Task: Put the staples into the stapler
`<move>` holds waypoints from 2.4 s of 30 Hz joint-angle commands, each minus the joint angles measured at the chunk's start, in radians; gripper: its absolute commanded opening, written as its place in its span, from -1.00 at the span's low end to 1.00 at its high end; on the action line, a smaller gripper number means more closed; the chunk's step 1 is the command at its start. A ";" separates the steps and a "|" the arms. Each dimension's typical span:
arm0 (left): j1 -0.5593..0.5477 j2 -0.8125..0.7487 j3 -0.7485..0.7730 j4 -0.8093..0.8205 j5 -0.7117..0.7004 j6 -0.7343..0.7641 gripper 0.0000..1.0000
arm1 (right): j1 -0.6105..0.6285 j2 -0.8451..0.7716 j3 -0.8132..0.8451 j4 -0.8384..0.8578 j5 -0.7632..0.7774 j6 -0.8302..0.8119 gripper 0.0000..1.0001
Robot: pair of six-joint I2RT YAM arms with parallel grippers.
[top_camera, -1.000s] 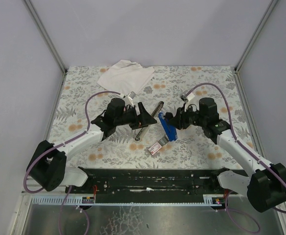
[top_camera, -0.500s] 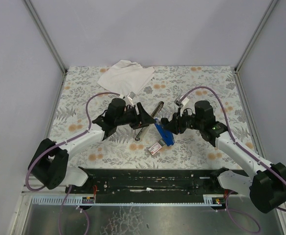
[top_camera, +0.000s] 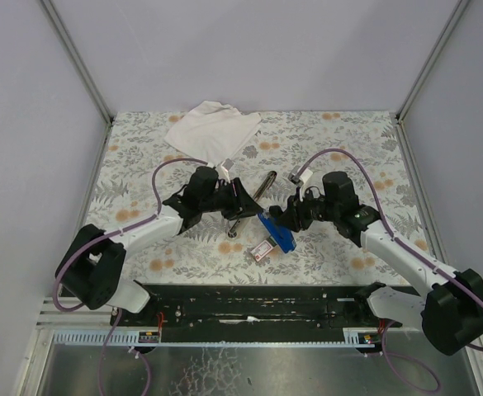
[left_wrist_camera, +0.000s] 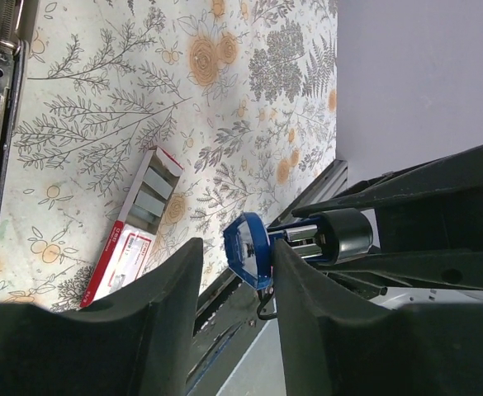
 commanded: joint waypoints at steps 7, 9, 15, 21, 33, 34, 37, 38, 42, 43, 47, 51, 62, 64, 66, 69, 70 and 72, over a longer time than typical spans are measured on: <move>-0.021 0.049 0.013 -0.029 0.024 0.039 -0.26 | 0.025 0.017 0.102 0.062 -0.038 -0.037 -1.00; -0.026 0.058 0.014 -0.028 0.035 0.040 -0.26 | 0.028 0.024 0.106 0.061 -0.039 -0.040 -1.00; -0.064 0.085 0.013 -0.016 0.061 0.033 -0.26 | 0.037 0.035 0.109 0.068 -0.038 -0.043 -1.00; -0.071 0.085 -0.010 0.036 0.081 -0.002 -0.81 | 0.037 0.056 0.107 0.073 -0.035 -0.047 -1.00; -0.079 0.059 -0.012 0.051 0.100 0.008 -1.00 | 0.041 0.144 0.121 0.077 -0.084 -0.009 -0.13; -0.080 0.055 -0.012 0.052 0.101 0.007 -1.00 | 0.042 0.149 0.123 0.077 -0.086 -0.008 -0.09; -0.080 0.050 -0.009 0.052 0.101 0.006 -1.00 | 0.046 0.162 0.125 0.077 -0.092 -0.008 0.00; -0.081 0.048 -0.009 0.051 0.101 0.006 -1.00 | 0.048 0.164 0.125 0.076 -0.092 -0.007 0.02; -0.080 0.035 -0.014 0.044 0.096 0.006 -1.00 | 0.049 0.159 0.127 0.077 -0.073 -0.004 -0.41; -0.078 0.026 -0.014 0.039 0.089 0.006 -1.00 | 0.048 0.153 0.129 0.076 -0.065 -0.003 -0.59; -0.028 -0.032 -0.021 0.016 0.086 0.008 -1.00 | 0.047 0.105 0.153 0.055 -0.012 -0.022 -0.83; 0.107 -0.116 -0.035 -0.003 0.101 0.011 -1.00 | 0.037 0.079 0.216 -0.010 0.072 -0.082 -0.77; 0.460 -0.214 -0.063 0.003 0.217 -0.001 -1.00 | -0.149 0.178 0.172 0.284 0.026 0.031 -0.23; 0.495 -0.218 -0.079 0.040 0.234 -0.034 -1.00 | -0.155 0.239 0.182 0.319 0.018 0.046 -0.20; 0.530 -0.228 -0.105 0.093 0.252 -0.085 -1.00 | -0.160 0.297 0.184 0.358 0.019 0.063 -0.16; 0.575 -0.251 -0.126 0.133 0.255 -0.124 -1.00 | -0.181 0.373 0.169 0.430 0.000 0.111 -0.07; 0.588 -0.263 -0.130 0.136 0.253 -0.130 -1.00 | -0.191 0.393 0.160 0.458 -0.015 0.127 -0.04; 0.608 -0.276 -0.136 0.149 0.250 -0.146 -1.00 | -0.198 0.433 0.150 0.510 -0.035 0.153 0.02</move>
